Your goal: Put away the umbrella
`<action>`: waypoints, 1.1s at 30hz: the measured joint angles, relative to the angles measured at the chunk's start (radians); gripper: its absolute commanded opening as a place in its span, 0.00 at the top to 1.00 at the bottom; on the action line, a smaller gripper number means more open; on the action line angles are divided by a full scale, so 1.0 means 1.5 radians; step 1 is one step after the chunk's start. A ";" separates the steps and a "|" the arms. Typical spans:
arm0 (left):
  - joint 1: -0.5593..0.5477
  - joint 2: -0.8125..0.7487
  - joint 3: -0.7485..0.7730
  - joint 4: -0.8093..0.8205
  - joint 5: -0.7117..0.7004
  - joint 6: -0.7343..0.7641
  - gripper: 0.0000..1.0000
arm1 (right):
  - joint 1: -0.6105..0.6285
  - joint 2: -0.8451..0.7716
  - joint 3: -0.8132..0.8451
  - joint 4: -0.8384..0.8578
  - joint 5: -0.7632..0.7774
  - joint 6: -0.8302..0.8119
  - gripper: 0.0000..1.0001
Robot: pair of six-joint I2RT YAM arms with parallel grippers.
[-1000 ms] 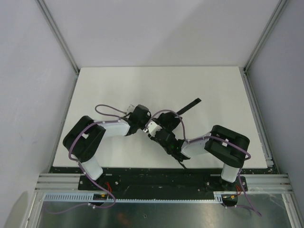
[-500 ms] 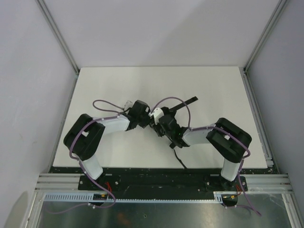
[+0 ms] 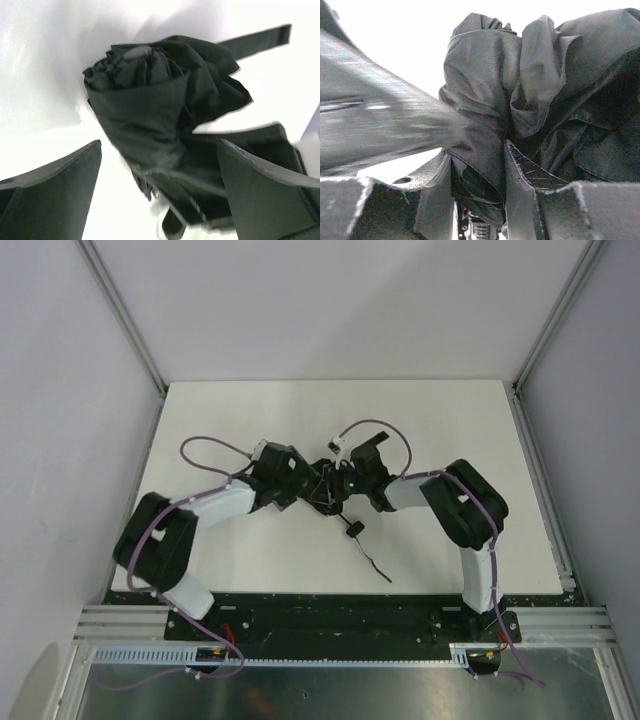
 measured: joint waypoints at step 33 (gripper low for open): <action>0.045 0.042 -0.069 0.145 0.108 -0.115 0.30 | -0.080 0.105 -0.007 0.172 -0.249 0.432 1.00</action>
